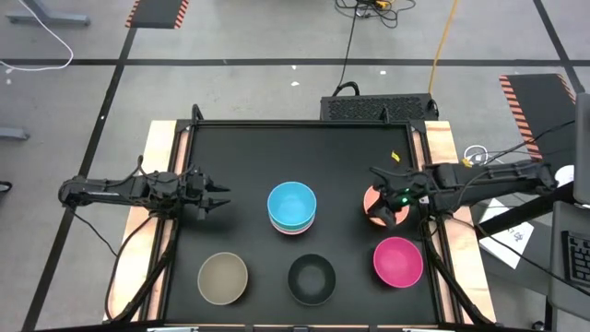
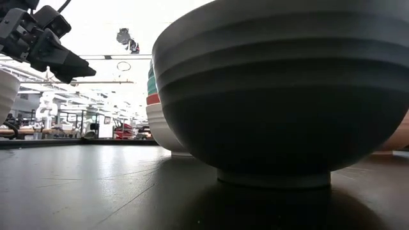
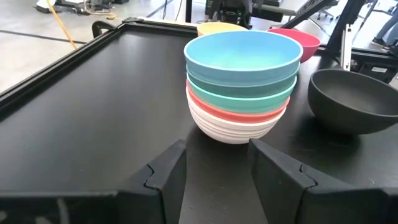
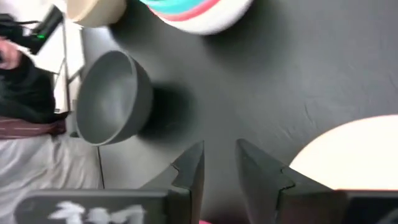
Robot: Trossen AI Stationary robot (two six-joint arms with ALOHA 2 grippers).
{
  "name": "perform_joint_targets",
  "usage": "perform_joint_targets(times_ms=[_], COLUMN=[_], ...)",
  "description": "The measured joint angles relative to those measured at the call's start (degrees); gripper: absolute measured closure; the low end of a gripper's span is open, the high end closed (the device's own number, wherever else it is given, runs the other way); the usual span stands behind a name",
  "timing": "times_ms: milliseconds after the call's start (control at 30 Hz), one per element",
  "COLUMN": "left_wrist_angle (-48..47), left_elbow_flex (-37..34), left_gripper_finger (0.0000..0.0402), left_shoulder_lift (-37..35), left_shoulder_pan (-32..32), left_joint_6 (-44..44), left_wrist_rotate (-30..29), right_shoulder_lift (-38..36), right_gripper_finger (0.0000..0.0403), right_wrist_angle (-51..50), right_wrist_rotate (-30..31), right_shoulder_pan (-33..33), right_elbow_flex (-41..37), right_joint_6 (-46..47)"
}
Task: Nest bowls inside each other
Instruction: Stack the light orange bowl on top of the blue bowl
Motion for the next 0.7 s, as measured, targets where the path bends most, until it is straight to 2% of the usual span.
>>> perform_joint_targets(times_ms=[167,467,567,700], left_wrist_angle=[0.03,0.05,0.07,0.31], left_elbow_flex=[0.0,0.0,0.0,0.0], left_gripper_finger=[0.0229,0.0229,0.0229,0.0229], left_shoulder_lift=[0.0,0.01,0.0,0.02], left_shoulder_pan=[0.0,0.0,0.0,0.0], left_joint_6=[-0.15,-0.03,0.54,1.07], left_wrist_rotate=[0.84,2.4,2.79,2.86], right_shoulder_lift=[3.46,7.54,7.43,7.13], right_gripper_finger=[0.0334,0.0333,0.0321,0.0284], right_wrist_angle=[-3.4,-6.55,-7.39,-10.14], right_wrist_rotate=[-0.07,-1.68,-1.76,-2.97], right_shoulder_pan=[-0.15,-1.6,-3.0,-6.06], right_elbow_flex=[0.0,0.45,2.22,5.11], right_joint_6=[4.66,4.33,2.7,1.09])
